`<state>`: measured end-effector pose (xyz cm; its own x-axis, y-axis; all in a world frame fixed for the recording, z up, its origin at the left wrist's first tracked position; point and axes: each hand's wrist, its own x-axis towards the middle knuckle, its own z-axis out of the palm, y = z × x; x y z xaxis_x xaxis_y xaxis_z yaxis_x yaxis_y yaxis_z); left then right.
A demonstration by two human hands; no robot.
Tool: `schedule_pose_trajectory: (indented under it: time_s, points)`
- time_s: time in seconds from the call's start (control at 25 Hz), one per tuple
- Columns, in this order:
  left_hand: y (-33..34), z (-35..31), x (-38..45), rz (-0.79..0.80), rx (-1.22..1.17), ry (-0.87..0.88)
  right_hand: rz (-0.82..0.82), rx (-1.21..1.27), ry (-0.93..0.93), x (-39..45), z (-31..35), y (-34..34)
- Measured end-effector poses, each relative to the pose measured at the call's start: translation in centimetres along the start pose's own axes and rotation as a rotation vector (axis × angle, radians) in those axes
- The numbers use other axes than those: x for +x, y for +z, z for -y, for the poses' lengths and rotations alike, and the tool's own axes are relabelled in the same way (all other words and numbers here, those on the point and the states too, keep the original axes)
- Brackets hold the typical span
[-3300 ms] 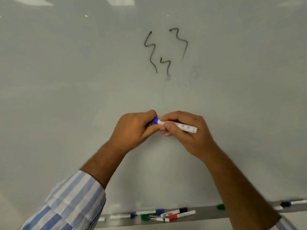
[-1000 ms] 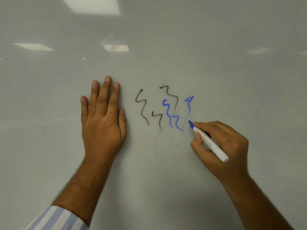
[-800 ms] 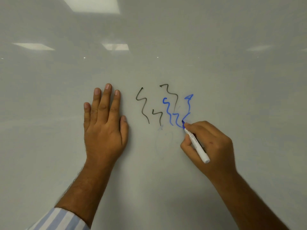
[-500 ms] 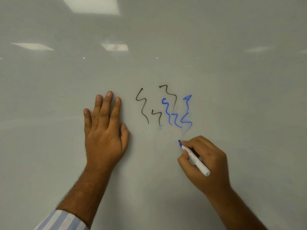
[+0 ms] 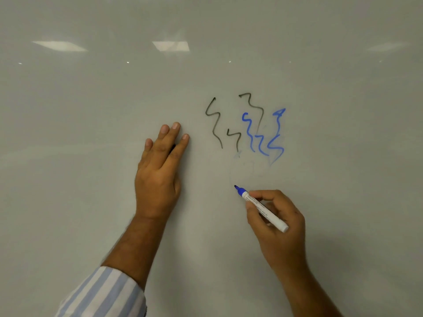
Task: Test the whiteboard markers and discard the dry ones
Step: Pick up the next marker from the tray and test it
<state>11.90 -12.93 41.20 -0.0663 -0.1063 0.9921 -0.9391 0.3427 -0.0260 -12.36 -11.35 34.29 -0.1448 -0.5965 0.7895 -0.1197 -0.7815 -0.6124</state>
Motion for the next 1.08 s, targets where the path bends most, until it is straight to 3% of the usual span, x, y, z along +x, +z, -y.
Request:
schedule_pose_trajectory:
  time_s: [0.12,0.28,0.48,0.72,1.08]
  points:
    - [-0.5,-0.4,-1.0,-0.022,-0.179,-0.105,0.025,0.009,-0.001,-1.0,0.1,0.8]
    - [-1.6,-3.8,-6.1,0.045,-0.445,-0.304,-0.013,0.236,0.265,-1.8,0.0,0.6]
    - [-1.8,-8.2,-13.7,0.243,-0.707,-0.697,0.006,0.336,0.565,-5.6,-0.6,-0.1]
    - [-1.9,-10.4,-16.9,0.263,-0.940,-1.037,0.061,0.419,0.776,-8.8,-1.9,-2.2]
    - [-2.4,-15.0,-18.5,0.408,-1.120,-1.162,0.189,0.403,0.815,-10.3,-3.9,-6.6]
